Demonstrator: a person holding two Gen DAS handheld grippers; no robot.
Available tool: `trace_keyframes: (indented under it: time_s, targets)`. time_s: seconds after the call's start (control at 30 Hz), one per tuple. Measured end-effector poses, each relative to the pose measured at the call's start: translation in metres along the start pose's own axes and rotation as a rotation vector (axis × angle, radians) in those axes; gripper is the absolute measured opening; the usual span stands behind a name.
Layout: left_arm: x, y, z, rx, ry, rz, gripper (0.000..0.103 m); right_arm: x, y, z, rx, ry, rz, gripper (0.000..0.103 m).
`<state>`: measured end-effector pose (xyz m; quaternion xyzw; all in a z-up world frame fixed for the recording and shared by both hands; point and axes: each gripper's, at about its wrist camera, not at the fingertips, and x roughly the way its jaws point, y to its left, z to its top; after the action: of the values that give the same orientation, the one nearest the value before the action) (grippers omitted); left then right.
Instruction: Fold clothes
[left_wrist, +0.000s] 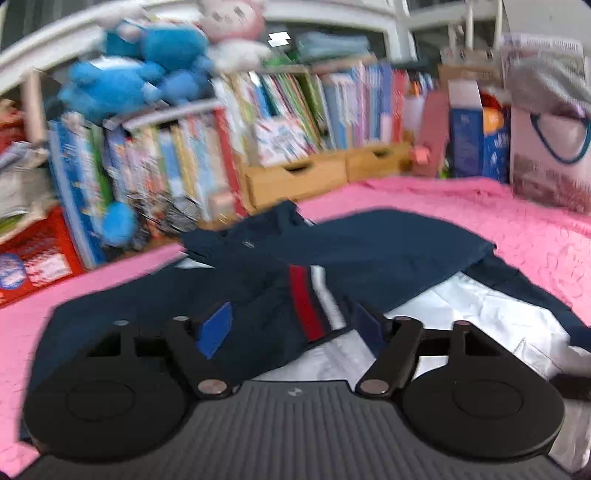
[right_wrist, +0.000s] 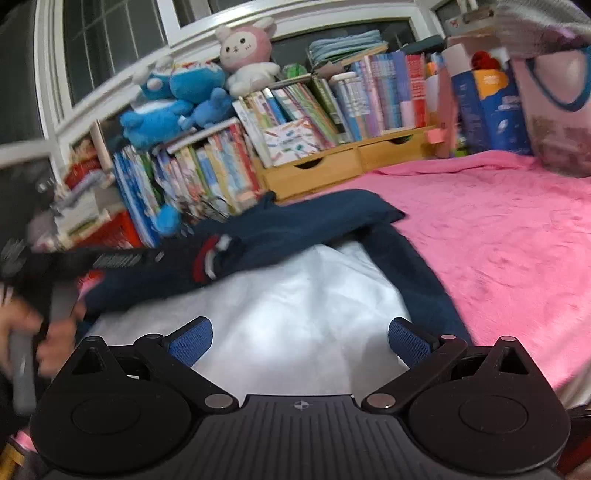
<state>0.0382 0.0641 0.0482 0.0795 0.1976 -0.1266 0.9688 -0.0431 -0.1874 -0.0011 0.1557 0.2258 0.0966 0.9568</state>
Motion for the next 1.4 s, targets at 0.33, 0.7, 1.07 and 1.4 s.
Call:
trace_keyframes:
  time_s: [0.33, 0.7, 1.07, 1.4]
  targets:
    - [-0.06, 0.122, -0.044, -0.292, 0.029, 0.296, 0.088, 0.149, 0.063, 0.071, 0.062, 0.146, 0.127, 0.1]
    - [-0.068, 0.143, -0.061, -0.339, 0.037, 0.329, 0.088, 0.166, 0.101, 0.099, -0.151, 0.138, 0.087, 0.017]
    - [-0.029, 0.124, -0.046, -0.253, 0.05, 0.329, 0.09, 0.138, 0.029, 0.149, -0.209, -0.005, -0.164, 0.017]
    - [0.01, 0.11, -0.054, -0.162, 0.147, 0.389, 0.09, 0.166, -0.042, 0.13, -0.134, 0.115, -0.241, 0.02]
